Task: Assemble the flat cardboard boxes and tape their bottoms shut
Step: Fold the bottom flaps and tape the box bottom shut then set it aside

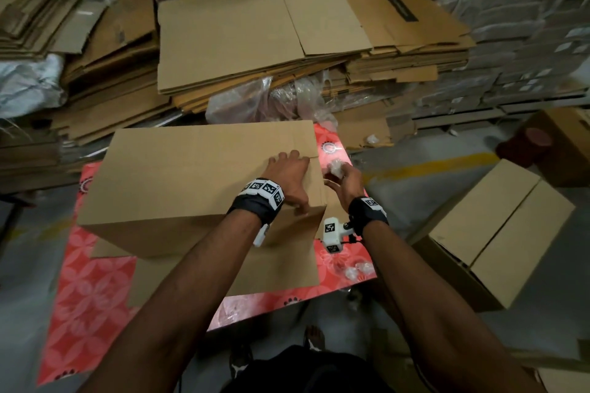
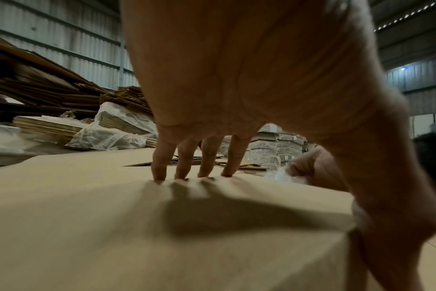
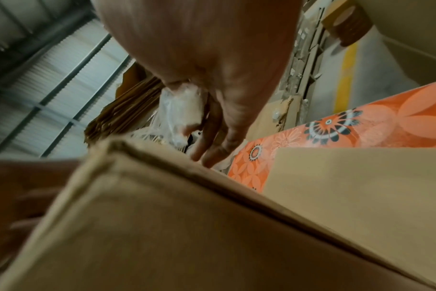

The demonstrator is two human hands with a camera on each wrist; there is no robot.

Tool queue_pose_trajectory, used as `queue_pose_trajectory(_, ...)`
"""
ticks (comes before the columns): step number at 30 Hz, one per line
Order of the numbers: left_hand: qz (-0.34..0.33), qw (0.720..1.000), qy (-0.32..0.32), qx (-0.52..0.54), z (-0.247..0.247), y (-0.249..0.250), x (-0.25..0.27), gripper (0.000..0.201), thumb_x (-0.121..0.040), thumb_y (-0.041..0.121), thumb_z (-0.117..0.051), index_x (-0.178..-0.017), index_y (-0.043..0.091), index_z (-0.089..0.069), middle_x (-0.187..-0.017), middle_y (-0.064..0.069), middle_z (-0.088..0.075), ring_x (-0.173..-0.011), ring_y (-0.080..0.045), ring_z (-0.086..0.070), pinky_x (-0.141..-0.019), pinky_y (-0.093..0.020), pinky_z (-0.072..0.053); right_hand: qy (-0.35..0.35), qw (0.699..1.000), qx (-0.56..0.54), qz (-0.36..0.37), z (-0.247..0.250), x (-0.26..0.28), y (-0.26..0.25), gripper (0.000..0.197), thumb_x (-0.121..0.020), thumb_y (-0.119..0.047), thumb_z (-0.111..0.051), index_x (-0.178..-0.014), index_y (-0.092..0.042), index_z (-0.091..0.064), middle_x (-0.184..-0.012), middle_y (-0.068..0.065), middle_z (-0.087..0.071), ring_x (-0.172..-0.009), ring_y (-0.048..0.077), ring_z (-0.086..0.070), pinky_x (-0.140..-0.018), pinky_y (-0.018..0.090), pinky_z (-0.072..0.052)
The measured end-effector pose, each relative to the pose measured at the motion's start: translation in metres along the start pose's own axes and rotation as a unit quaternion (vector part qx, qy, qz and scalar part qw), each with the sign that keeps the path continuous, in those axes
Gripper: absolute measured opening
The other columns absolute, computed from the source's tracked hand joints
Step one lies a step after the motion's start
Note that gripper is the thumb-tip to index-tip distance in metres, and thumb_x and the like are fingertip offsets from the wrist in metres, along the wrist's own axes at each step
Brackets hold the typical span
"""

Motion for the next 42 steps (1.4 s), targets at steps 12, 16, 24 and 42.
queue_pose_trajectory(12,0.043,0.997,0.061,-0.02,-0.032,0.031,0.014,0.136,-0.057,0.058,-0.085,-0.158,0.002,-0.014,-0.164,-0.022,-0.017,-0.149,-0.048,-0.019,-0.118,-0.066,-0.019,0.079,0.874,0.475,0.065,0.146,0.058,0.089,0.046,-0.084,-0.047,-0.063,-0.099,-0.005,-0.072,-0.098,0.021,-0.07,-0.093,0.035,-0.063,-0.085,0.043,-0.048)
queue_pose_trajectory(16,0.045,0.997,0.059,-0.007,-0.04,0.036,0.015,0.132,-0.064,0.056,-0.081,-0.159,0.003,-0.006,-0.167,-0.023,-0.009,-0.152,-0.049,-0.011,-0.121,-0.067,-0.012,0.082,0.803,0.59,0.004,0.168,0.076,0.1,0.026,-0.087,-0.009,-0.072,-0.113,-0.01,-0.074,-0.12,0.027,-0.059,-0.11,0.039,-0.057,-0.096,0.038,-0.045)
queue_pose_trajectory(24,0.038,0.999,0.035,-0.008,-0.046,0.03,0.012,0.136,-0.065,0.056,-0.08,-0.161,0.005,0.003,-0.168,-0.022,0.0,-0.154,-0.047,-0.003,-0.122,-0.066,-0.008,0.121,0.789,0.601,0.027,0.174,0.098,0.108,0.016,-0.08,0.006,-0.074,-0.095,-0.001,-0.073,-0.104,0.018,-0.07,-0.095,0.035,-0.066,-0.08,0.035,-0.05)
queue_pose_trajectory(42,0.033,0.999,0.03,0.001,-0.047,0.03,0.012,0.135,-0.066,0.054,-0.079,-0.161,0.005,0.004,-0.169,-0.021,0.002,-0.154,-0.048,-0.001,-0.122,-0.066,-0.006,0.131,0.854,0.503,0.0,0.181,0.11,0.085,0.025,-0.073,-0.001,-0.081,-0.088,-0.02,-0.082,-0.086,-0.003,-0.074,-0.085,0.015,-0.069,-0.089,0.032,-0.057)
Point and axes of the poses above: each hand's wrist, its own x-axis away from the middle knuckle, its own z-axis out of the back of the hand, y = z × x, the point moved 5 cm from there along -x, towards the middle knuckle
